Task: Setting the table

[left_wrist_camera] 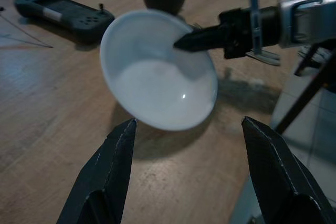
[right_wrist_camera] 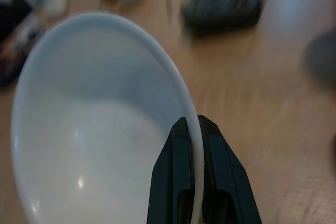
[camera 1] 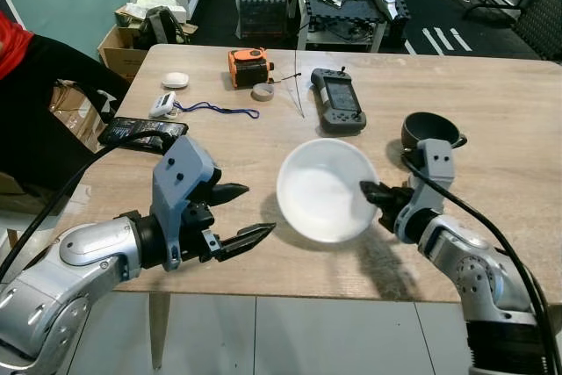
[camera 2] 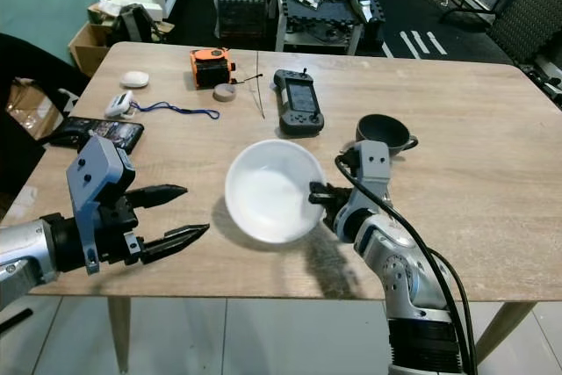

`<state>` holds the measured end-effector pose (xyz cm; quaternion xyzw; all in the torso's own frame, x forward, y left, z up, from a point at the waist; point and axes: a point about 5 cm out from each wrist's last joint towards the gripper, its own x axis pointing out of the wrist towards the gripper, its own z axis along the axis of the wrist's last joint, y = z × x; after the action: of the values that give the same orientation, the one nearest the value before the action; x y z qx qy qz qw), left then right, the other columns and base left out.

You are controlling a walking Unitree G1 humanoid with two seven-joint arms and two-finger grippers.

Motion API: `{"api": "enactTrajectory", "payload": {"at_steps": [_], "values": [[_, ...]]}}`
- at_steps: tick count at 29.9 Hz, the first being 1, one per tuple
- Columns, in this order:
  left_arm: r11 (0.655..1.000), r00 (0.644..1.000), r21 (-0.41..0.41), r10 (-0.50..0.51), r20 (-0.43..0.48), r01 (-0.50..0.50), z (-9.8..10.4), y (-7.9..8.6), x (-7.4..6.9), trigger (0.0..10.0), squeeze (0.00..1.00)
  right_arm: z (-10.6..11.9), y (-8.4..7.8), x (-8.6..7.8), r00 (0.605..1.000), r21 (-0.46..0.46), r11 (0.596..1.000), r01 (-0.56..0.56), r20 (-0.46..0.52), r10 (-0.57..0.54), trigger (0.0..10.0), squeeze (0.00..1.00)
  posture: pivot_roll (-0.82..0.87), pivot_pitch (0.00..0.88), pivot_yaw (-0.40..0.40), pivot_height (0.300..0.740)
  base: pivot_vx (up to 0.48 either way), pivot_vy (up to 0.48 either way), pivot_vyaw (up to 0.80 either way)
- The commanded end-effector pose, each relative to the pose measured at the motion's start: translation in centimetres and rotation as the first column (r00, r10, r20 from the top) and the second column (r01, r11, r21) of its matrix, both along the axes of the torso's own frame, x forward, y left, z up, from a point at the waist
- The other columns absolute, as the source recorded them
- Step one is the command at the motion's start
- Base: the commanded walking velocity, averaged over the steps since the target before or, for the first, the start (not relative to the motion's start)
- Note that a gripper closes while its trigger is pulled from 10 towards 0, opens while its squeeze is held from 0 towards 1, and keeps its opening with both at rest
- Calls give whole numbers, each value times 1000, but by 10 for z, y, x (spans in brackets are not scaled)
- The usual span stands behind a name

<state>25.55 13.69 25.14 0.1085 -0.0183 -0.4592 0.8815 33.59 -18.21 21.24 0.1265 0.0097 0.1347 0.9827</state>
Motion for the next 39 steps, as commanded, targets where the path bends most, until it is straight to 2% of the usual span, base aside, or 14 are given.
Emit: {"api": "enactTrajectory", "payload": {"at_steps": [1,3,6,7,8,10,15,19,26,31,36,39], "values": [[1000,1000,-12,18,-10,-18,-4,-3,2,10000,0,22,-8,-3,986,54,995,85,140,-91,10000,0,82,181,45,740,0,0,0],[998,999,-33,46,-6,-47,-4,-4,5,10000,0,35,-11,-5,963,99,985,141,215,-160,10000,0,80,181,48,740,0,0,0],[991,995,-79,103,-11,-103,-6,-8,12,10000,0,48,-10,-12,920,219,954,205,291,-264,10000,0,78,181,50,740,0,0,0],[988,992,-94,122,-15,-123,-7,-9,14,10000,0,49,-9,-13,911,264,940,215,293,-290,10000,0,76,181,51,740,0,0,0],[988,992,-94,122,-15,-123,-7,-9,14,10000,0,49,-9,-13,911,264,940,215,293,-290,10000,0,76,181,51,740,0,0,0],[978,986,-123,169,-17,-169,-8,-12,19,10000,0,46,-9,-17,891,321,914,248,293,-345,10000,0,78,182,52,740,0,0,0],[962,975,-158,220,-28,-222,-8,-11,24,10000,0,40,-10,-20,867,287,906,310,306,-394,10000,0,73,182,54,740,0,0,0],[933,949,-176,313,-39,-315,-13,-7,32,10000,0,27,-9,-19,863,264,897,354,279,-422,10000,0,76,179,54,740,0,0,0],[933,949,-176,313,-39,-315,-13,-7,32,10000,0,27,-9,-19,863,264,897,354,279,-422,10000,0,76,179,54,740,0,0,0],[892,914,-204,404,-43,-404,-12,-2,41,10000,0,24,-12,-16,862,251,896,365,271,-428,10000,0,71,170,52,740,0,0,0],[873,893,-199,448,-37,-446,-14,0,45,10000,0,23,-12,-16,861,246,896,369,272,-429,10000,0,67,169,52,740,0,0,0],[858,888,-235,457,-56,-457,-14,1,46,10000,0,21,-13,-16,862,244,897,370,270,-429,10000,0,68,168,52,740,0,0,0]]}}
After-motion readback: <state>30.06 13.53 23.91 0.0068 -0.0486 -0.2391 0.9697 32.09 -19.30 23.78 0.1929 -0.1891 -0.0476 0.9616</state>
